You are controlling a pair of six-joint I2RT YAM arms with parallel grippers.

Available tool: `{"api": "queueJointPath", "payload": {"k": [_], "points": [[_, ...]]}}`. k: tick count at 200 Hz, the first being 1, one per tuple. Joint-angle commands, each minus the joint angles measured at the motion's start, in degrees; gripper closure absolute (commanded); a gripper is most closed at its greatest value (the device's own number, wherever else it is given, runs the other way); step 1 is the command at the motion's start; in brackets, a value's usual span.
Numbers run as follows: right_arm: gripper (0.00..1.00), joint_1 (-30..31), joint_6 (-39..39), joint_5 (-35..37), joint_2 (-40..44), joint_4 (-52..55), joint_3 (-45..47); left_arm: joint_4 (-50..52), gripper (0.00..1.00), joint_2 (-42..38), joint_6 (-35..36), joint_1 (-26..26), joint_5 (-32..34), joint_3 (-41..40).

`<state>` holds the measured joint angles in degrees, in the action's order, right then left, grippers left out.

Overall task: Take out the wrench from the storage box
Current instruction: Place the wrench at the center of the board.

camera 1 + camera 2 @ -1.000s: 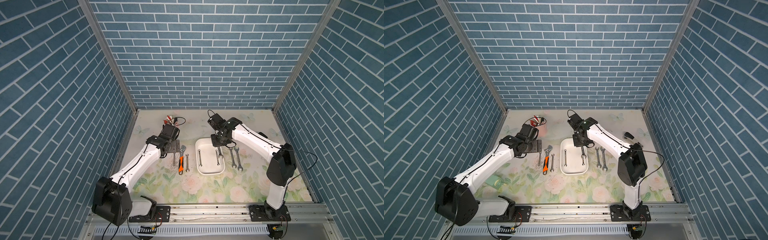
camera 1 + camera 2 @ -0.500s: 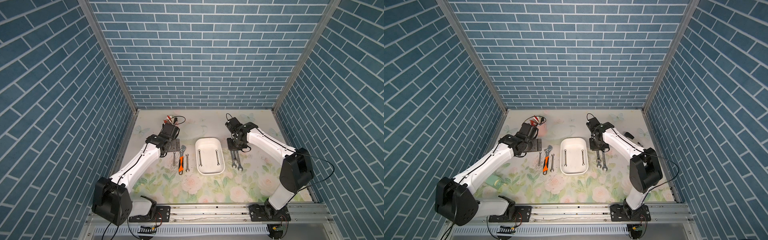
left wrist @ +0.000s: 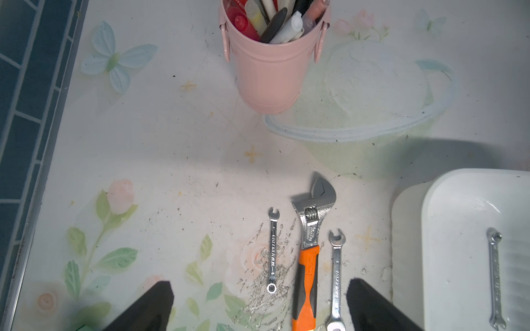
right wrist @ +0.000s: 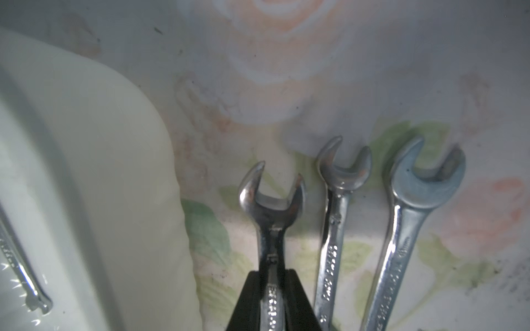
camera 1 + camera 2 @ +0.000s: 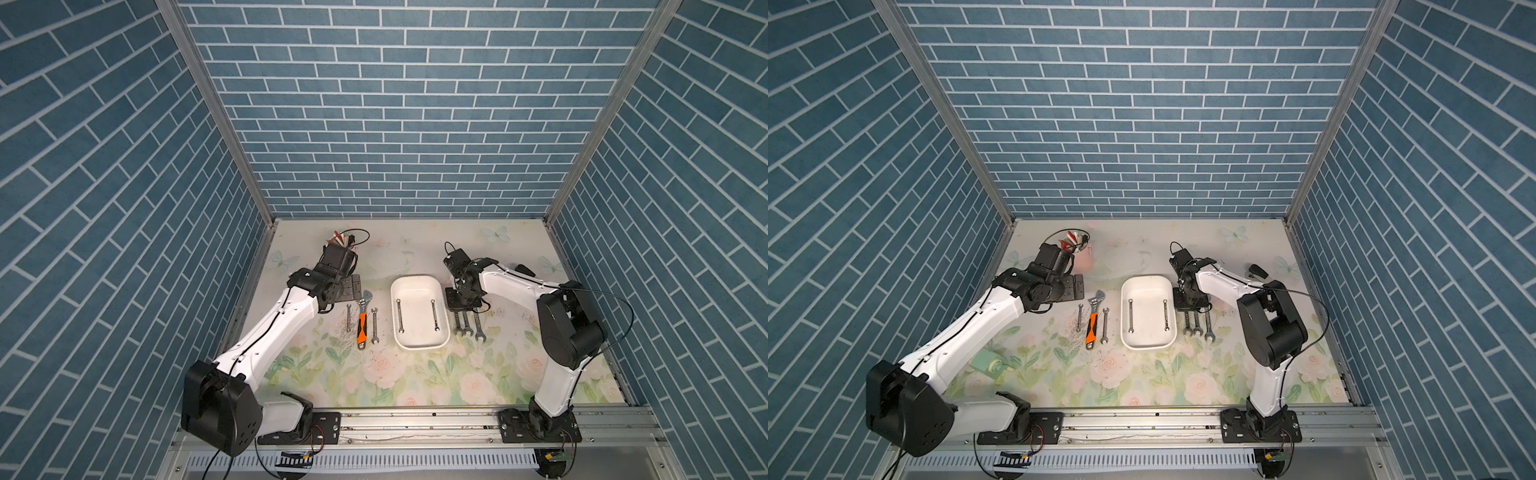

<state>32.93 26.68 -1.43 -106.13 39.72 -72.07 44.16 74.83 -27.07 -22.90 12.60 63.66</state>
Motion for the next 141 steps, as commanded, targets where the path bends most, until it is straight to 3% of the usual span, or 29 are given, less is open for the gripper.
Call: {"api": "queueJointPath", "payload": {"k": [1, 32, 63, 111, 141], "points": [[0.88, -0.2, -0.8, -0.8, -1.3, -2.1, 0.5, 0.4, 0.0, -1.9, -1.5, 0.0, -1.9, 1.5], [0.87, -0.1, 0.2, -0.7, -2.2, -2.8, 1.4, -0.5, 0.0, -3.1, -3.0, -0.1, -3.7, 1.5], [0.74, -0.1, 1.5, -0.2, -2.2, -2.5, 1.6, -1.6, 0.0, -3.6, -5.0, -2.0, -4.3, 1.6], [0.64, -0.7, 2.5, 1.1, 1.7, -0.2, 1.0, -3.4, 0.01, -2.8, -10.0, -9.8, -0.4, 4.1], [0.62, -1.6, 2.6, 2.4, 7.5, 2.4, 1.0, -5.2, 0.01, -0.4, -14.0, -17.5, 3.8, 7.1]]}}
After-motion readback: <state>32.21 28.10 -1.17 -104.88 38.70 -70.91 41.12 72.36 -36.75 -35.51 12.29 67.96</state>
